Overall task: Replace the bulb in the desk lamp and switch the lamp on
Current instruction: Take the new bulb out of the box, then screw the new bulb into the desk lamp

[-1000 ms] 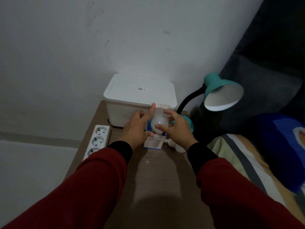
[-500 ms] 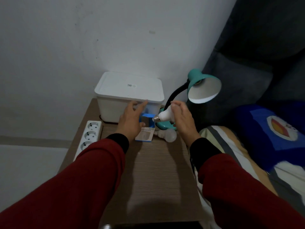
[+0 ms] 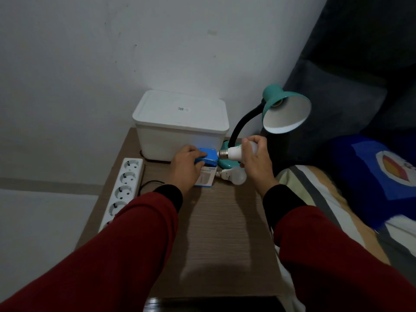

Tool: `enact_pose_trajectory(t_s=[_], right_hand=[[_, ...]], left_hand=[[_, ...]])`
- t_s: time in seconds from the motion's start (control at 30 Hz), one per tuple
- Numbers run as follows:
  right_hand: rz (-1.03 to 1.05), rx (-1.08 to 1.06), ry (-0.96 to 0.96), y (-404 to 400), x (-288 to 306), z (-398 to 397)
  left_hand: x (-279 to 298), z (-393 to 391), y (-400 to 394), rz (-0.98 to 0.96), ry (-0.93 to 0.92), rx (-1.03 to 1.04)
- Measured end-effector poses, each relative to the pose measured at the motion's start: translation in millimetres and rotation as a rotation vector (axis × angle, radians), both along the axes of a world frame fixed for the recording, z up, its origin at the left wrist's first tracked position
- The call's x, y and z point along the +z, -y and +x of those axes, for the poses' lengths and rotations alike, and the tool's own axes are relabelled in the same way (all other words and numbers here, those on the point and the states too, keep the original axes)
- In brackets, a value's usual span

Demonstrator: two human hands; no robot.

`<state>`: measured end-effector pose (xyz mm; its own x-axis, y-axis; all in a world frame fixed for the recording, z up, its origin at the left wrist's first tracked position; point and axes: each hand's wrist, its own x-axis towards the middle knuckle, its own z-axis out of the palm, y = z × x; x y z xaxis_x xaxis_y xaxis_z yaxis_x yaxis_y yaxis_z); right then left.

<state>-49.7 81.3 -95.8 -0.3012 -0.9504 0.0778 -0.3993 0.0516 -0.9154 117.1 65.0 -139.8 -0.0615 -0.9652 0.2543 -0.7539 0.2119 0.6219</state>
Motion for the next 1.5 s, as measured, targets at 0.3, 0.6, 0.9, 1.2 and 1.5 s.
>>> enact_pose_trajectory(t_s=[0.3,0.6,0.9,1.2,1.5], right_hand=[[0.022,-0.018,-0.023,4,-4,5],[0.055,-0.13,0.095,-16,20,0],[-0.119,-0.32,0.114,-32,51,-36],[-0.085,-0.425,0.187,8,51,-64],[-0.072,-0.308,0.165,46,51,-67]], left_hand=[[-13,5,-1,0.005,0.169,-0.051],[16,6,2,0.176,0.481,-0.112],[121,-57,28,-0.08,0.209,-0.211],[167,-129,58,-0.2,0.242,-0.399],[157,-129,73,-0.141,0.168,-0.385]])
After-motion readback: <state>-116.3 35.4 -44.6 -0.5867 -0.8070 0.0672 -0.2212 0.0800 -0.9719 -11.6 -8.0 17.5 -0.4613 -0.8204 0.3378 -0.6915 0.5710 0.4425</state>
